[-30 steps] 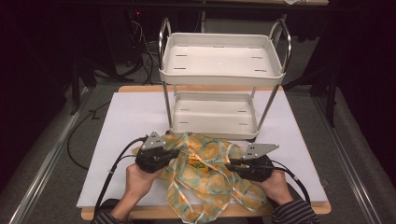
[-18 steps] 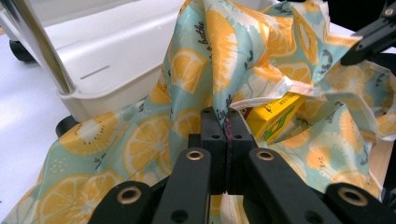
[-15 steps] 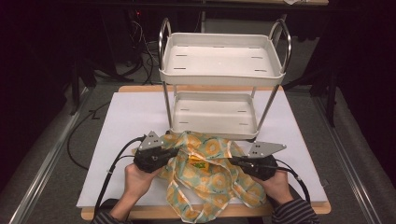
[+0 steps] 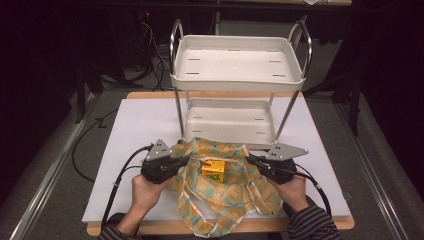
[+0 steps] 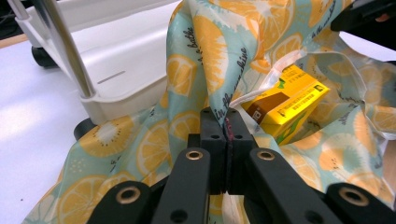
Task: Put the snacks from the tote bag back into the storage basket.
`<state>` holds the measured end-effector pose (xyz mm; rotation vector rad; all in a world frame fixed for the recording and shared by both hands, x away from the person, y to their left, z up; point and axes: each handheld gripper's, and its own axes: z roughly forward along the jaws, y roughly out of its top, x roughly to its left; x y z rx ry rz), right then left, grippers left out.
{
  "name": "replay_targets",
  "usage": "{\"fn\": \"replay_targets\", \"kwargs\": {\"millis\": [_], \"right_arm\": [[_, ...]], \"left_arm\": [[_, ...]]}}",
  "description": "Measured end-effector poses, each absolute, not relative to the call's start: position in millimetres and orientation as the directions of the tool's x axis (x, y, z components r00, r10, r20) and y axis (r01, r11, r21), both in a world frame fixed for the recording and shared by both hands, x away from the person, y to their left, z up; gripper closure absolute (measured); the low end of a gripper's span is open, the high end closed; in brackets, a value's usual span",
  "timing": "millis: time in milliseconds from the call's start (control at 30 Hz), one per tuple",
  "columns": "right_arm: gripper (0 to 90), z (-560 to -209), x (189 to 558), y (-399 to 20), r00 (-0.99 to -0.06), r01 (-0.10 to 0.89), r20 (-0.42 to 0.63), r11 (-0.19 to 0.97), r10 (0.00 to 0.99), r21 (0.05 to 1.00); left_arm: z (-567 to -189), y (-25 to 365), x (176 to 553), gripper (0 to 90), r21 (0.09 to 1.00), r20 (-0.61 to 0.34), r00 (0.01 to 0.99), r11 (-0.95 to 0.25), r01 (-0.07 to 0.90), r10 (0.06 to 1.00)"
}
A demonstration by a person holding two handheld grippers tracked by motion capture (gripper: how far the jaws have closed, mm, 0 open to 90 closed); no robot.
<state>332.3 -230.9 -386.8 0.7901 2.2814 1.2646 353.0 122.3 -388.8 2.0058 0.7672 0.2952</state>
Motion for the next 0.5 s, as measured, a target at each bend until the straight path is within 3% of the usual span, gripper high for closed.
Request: {"fn": "replay_targets", "kwargs": {"millis": [500], "right_arm": [[90.0, -392.8, 345.1, -225.2, -0.732, 0.291, -0.091, 0.43, 0.676, 0.854]], "left_arm": [[-399.1, 124.2, 361.7, 88.0, 0.838, -0.106, 0.754, -0.351, 0.419, 0.649]]}}
